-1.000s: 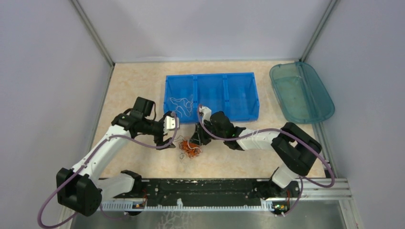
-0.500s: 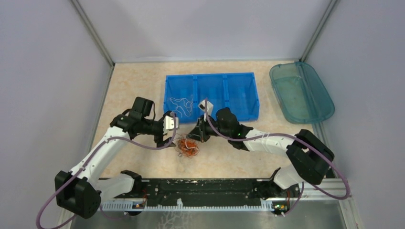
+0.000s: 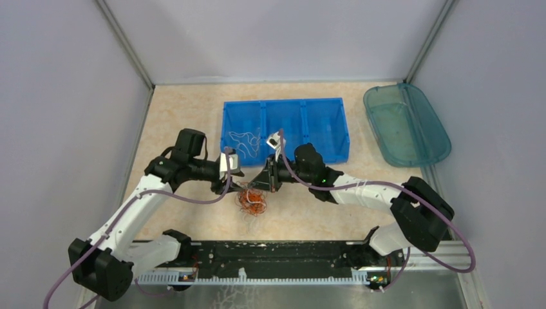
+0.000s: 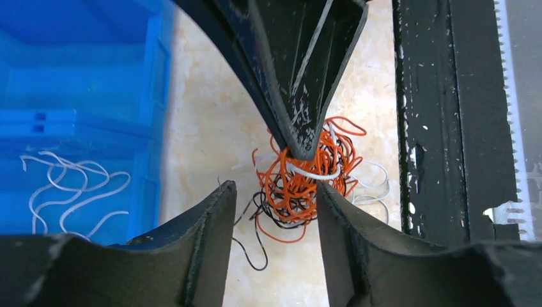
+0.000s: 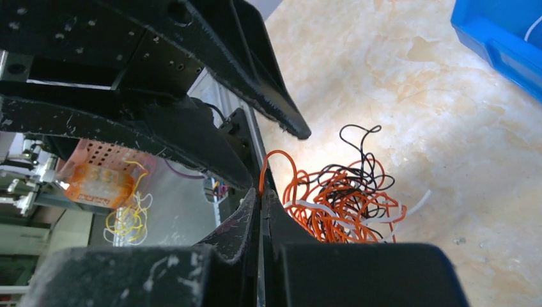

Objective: Untangle the cables
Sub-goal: Untie the cable.

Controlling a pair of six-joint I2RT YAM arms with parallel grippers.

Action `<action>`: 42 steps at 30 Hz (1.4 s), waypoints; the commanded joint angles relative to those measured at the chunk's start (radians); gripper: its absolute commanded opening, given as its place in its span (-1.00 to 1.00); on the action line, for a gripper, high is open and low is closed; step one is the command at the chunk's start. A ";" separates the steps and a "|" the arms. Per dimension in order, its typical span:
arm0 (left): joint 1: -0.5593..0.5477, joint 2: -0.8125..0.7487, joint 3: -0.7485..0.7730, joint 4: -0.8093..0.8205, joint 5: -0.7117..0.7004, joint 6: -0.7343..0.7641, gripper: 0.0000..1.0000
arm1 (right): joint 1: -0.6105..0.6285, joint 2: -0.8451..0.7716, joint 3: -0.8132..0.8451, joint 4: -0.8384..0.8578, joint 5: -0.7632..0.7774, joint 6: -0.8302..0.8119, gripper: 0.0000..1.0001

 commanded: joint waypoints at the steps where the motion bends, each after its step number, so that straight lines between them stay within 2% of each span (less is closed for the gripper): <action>1: -0.016 -0.047 0.014 0.074 0.101 -0.071 0.01 | -0.004 -0.033 0.077 0.073 -0.041 0.021 -1.00; 4: -0.026 -0.049 0.000 0.083 0.093 -0.066 -0.17 | -0.003 -0.032 0.078 0.067 -0.047 0.021 -1.00; 12: -0.032 -0.042 0.009 0.075 0.061 -0.057 -0.45 | -0.003 -0.030 0.075 0.101 -0.078 0.055 -1.00; 16: -0.034 -0.058 0.005 0.089 0.042 -0.052 -0.82 | -0.004 -0.029 0.078 0.104 -0.095 0.064 -1.00; 19: -0.034 -0.074 -0.001 0.097 0.028 -0.044 -0.98 | -0.004 -0.030 0.076 0.103 -0.106 0.067 -1.00; 34: -0.035 -0.093 -0.008 0.115 -0.008 -0.009 -1.00 | -0.009 -0.096 0.048 0.071 -0.085 0.046 -1.00; 35: -0.035 -0.094 -0.007 0.115 -0.010 -0.008 -0.94 | -0.009 -0.103 0.044 0.071 -0.082 0.045 -1.00; 36: -0.035 -0.095 -0.007 0.116 -0.012 -0.007 -0.71 | -0.009 -0.109 0.038 0.071 -0.080 0.045 -1.00; 37: -0.036 -0.097 -0.007 0.115 -0.014 -0.006 -0.32 | -0.009 -0.113 0.036 0.072 -0.079 0.045 -1.00; 38: -0.036 -0.102 -0.007 0.115 -0.015 -0.004 -0.09 | -0.009 -0.115 0.037 0.070 -0.081 0.044 -1.00; 40: -0.035 -0.112 -0.011 0.115 -0.009 0.009 0.12 | -0.009 -0.112 0.038 0.070 -0.089 0.044 -1.00; 42: -0.036 -0.121 -0.019 0.117 -0.002 0.024 0.17 | -0.009 -0.109 0.040 0.071 -0.097 0.044 -1.00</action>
